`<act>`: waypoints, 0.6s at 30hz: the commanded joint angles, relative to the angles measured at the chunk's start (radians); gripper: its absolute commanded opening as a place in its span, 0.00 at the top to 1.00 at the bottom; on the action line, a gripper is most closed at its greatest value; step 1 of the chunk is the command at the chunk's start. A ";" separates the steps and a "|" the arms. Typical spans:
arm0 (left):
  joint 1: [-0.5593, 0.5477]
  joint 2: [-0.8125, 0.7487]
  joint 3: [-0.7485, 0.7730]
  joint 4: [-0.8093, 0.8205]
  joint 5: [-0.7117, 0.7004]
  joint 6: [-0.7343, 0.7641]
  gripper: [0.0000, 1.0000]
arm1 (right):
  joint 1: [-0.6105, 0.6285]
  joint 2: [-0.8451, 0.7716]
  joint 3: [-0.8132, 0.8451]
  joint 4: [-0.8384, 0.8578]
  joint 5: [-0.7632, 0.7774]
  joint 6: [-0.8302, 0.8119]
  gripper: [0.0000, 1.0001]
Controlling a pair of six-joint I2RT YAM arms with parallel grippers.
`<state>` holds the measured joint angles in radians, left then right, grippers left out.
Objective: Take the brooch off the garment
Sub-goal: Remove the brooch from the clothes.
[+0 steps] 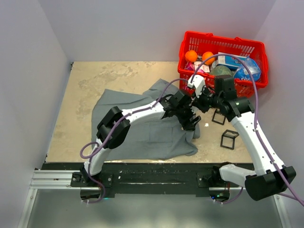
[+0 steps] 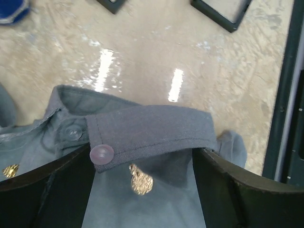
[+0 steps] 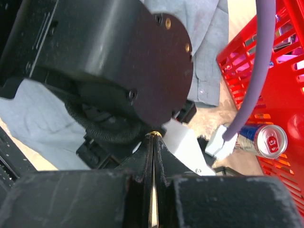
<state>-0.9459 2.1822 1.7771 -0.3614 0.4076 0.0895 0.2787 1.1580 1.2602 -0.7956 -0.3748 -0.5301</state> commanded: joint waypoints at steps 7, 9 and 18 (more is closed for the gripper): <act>0.053 -0.189 -0.263 0.050 0.034 0.038 0.26 | -0.007 -0.023 0.022 0.021 -0.006 0.030 1.00; 0.064 -0.190 -0.281 0.052 0.065 0.032 0.34 | -0.009 -0.021 0.021 0.025 -0.016 0.035 1.00; 0.075 -0.174 -0.260 0.087 0.131 0.024 0.44 | -0.009 -0.014 0.010 0.027 -0.026 0.042 1.00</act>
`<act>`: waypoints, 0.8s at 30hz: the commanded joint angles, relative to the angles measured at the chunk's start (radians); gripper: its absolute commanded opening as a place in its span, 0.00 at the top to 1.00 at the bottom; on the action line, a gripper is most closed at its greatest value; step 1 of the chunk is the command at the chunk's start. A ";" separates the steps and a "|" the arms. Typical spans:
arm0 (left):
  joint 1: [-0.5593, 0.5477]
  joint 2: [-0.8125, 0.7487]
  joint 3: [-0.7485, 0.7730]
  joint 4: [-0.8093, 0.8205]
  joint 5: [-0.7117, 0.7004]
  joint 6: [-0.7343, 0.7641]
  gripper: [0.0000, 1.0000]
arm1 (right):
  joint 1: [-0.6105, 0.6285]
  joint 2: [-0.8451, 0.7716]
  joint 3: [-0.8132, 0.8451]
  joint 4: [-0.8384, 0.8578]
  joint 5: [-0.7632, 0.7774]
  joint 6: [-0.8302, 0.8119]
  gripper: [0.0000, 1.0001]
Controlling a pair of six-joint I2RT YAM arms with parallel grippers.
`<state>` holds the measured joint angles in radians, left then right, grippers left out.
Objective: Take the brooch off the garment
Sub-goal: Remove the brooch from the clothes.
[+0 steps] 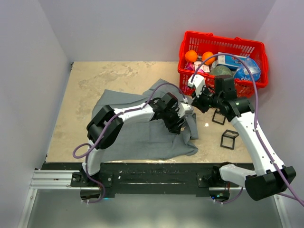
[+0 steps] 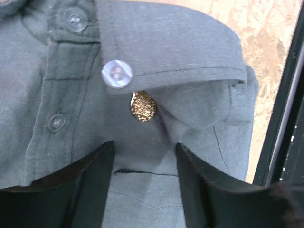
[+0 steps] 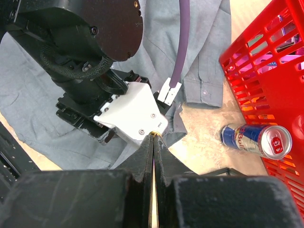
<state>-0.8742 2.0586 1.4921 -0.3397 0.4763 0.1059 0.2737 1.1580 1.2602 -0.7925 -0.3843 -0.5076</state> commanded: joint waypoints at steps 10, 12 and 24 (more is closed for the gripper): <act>-0.006 -0.005 0.060 0.125 0.038 -0.002 0.55 | -0.007 -0.017 0.010 0.019 -0.010 0.023 1.00; -0.019 0.008 0.066 0.128 0.024 0.003 0.55 | -0.005 -0.017 0.005 0.018 -0.010 0.023 1.00; -0.066 0.092 0.143 0.119 -0.039 0.052 0.63 | -0.007 -0.006 0.004 0.024 -0.018 0.023 1.00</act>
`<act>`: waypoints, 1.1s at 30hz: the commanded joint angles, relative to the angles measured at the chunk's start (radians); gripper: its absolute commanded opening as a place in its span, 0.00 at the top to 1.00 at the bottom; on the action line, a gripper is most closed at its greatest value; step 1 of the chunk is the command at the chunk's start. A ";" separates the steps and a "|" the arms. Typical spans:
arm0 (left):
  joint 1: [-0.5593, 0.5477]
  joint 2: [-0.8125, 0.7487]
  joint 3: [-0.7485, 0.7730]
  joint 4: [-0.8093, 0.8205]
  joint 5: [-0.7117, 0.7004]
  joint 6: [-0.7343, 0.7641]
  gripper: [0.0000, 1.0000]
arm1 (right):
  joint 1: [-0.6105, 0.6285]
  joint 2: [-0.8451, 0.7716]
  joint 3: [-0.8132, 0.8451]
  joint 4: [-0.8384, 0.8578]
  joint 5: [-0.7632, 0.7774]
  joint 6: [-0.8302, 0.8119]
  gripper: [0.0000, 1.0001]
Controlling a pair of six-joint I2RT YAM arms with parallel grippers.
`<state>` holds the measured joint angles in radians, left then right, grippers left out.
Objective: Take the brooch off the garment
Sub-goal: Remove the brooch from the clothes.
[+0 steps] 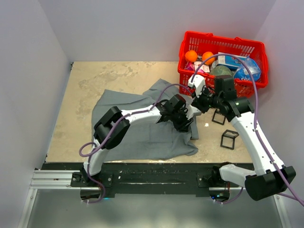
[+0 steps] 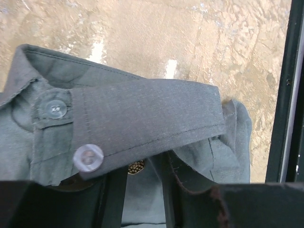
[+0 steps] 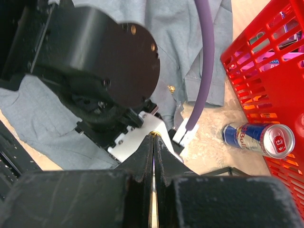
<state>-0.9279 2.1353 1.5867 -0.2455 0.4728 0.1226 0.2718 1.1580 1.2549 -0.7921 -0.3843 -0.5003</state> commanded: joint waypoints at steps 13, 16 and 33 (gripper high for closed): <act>-0.012 -0.083 0.025 0.009 -0.106 0.075 0.62 | -0.008 -0.023 -0.023 0.039 -0.018 0.023 1.00; -0.012 -0.100 0.025 0.011 -0.086 0.074 0.61 | -0.008 -0.018 -0.025 0.039 -0.018 0.025 1.00; -0.009 -0.031 0.030 -0.005 -0.128 0.094 0.72 | -0.006 -0.003 -0.023 0.053 -0.022 0.022 1.00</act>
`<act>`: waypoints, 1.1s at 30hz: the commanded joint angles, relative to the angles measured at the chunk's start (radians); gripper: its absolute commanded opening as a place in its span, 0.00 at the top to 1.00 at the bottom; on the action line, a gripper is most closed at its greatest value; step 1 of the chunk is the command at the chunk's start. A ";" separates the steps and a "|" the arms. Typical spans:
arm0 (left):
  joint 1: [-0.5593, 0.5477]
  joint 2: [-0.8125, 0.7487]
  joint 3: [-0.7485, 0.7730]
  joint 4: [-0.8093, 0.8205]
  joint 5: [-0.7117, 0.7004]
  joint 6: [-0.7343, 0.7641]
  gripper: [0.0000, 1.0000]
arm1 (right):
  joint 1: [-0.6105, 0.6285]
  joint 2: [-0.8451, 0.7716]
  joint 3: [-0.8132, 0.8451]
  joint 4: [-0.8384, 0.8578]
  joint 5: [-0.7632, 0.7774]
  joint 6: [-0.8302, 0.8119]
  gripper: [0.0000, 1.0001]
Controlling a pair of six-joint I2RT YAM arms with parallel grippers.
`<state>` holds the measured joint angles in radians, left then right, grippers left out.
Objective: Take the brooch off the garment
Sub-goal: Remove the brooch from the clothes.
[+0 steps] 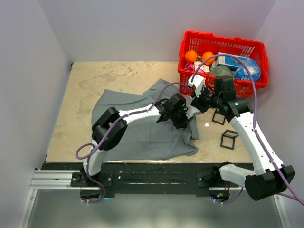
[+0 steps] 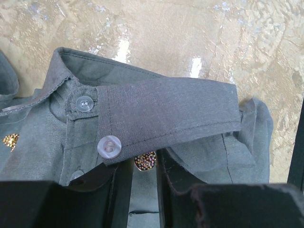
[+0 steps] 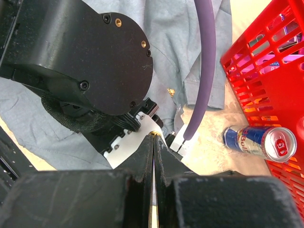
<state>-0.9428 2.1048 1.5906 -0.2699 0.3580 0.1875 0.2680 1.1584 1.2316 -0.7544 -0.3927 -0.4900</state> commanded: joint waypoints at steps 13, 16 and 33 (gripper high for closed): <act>0.006 0.046 0.037 0.014 0.006 0.027 0.76 | -0.004 -0.002 0.000 0.020 -0.009 0.010 1.00; 0.006 0.058 0.048 0.012 0.010 0.027 0.78 | -0.004 0.000 -0.001 0.018 -0.009 0.010 1.00; 0.029 -0.100 0.022 -0.025 0.075 0.024 1.00 | -0.009 0.006 -0.001 0.027 -0.003 0.011 1.00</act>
<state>-0.9333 2.1590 1.5970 -0.2825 0.3874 0.2028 0.2668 1.1591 1.2217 -0.7536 -0.3920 -0.4900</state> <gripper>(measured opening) 0.015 0.007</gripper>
